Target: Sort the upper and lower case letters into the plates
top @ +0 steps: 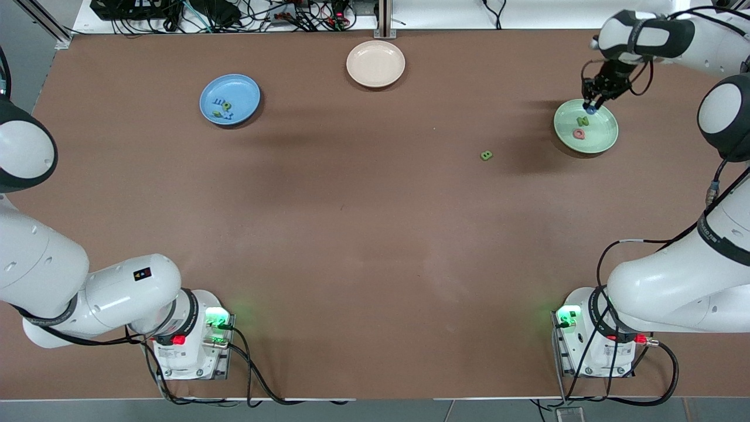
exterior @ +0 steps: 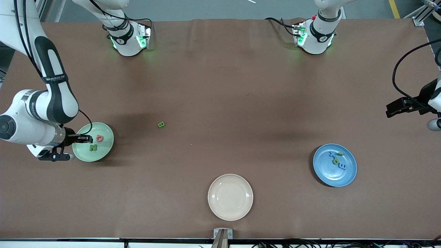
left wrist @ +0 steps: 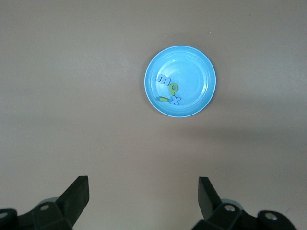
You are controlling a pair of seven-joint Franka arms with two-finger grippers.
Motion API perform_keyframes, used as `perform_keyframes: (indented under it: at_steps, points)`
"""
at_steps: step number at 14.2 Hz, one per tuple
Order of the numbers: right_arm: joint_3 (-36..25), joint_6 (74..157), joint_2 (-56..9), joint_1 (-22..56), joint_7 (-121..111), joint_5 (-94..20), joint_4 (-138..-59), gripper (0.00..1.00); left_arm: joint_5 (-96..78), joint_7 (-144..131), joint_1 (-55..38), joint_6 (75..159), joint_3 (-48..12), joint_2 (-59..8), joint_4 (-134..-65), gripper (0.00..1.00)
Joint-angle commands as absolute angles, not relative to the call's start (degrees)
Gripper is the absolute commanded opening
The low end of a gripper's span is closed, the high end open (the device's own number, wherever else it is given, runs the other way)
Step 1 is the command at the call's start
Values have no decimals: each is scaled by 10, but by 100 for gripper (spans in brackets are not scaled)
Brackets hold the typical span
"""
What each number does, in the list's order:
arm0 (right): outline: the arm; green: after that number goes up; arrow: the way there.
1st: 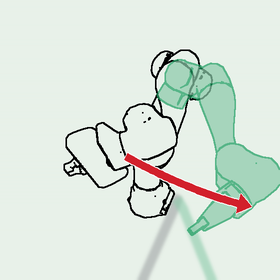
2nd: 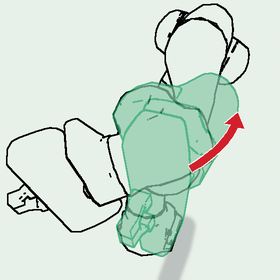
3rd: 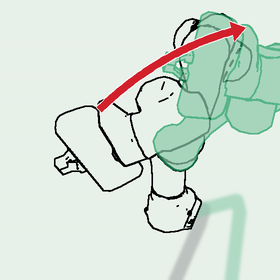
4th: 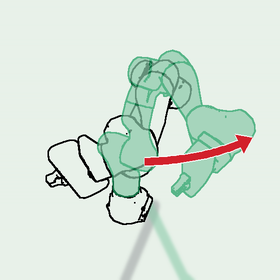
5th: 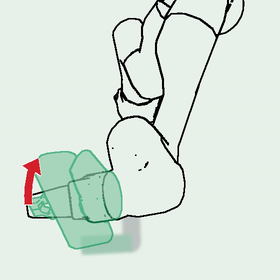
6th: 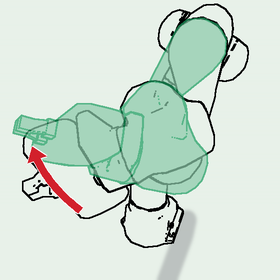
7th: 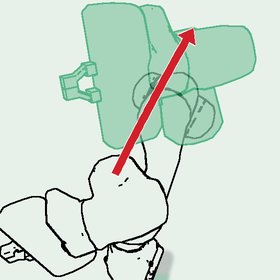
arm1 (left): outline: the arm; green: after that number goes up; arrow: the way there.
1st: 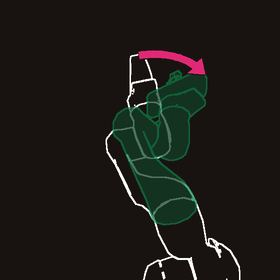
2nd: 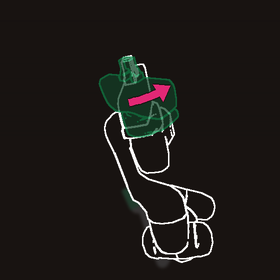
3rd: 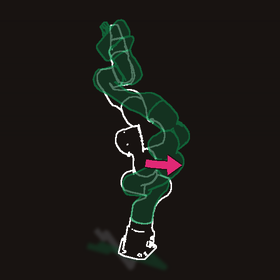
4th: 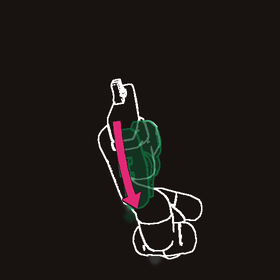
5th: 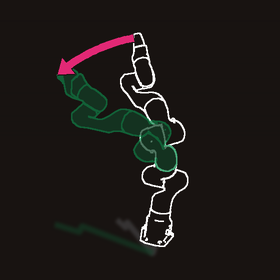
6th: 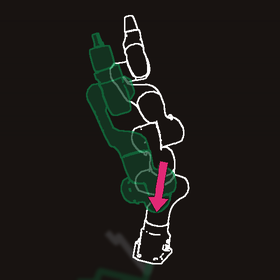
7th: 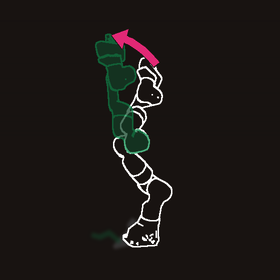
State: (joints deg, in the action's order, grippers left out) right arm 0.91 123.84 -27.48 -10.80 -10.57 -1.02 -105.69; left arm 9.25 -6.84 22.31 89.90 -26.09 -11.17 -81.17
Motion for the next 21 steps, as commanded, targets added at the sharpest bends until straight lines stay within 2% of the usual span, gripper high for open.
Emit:
perform_keyframes:
  at_steps: [1,7,8,9,10,12,15,18,21]
  points:
    - [22,1267,-295,-142,-141,-1,-1068,13,81,-68,224,894,-261,-95,-821,100]
    - [22,1300,-325,-156,-142,0,-1087,20,81,-68,226,868,-280,-75,-821,100]
    - [22,1298,-325,-157,-142,0,-1088,28,81,-68,226,861,-282,-74,-820,100]
    - [23,1293,-323,-154,-137,0,-1087,69,81,-68,226,859,-285,-71,-820,100]
    - [23,1279,-312,-149,-134,0,-1086,100,76,-69,211,860,-276,-56,-822,100]
    - [24,1223,-267,-126,-122,0,-1082,100,50,-71,119,864,-178,-43,-839,100]
    - [24,1138,-199,-29,33,0,-1083,100,3,-74,55,865,-100,-14,-876,100]
    - [27,1130,-196,78,212,-9,-1084,100,4,-73,31,865,-81,8,-896,100]
    - [28,1186,-201,154,271,-11,-1100,100,4,-67,36,872,-86,4,-896,100]
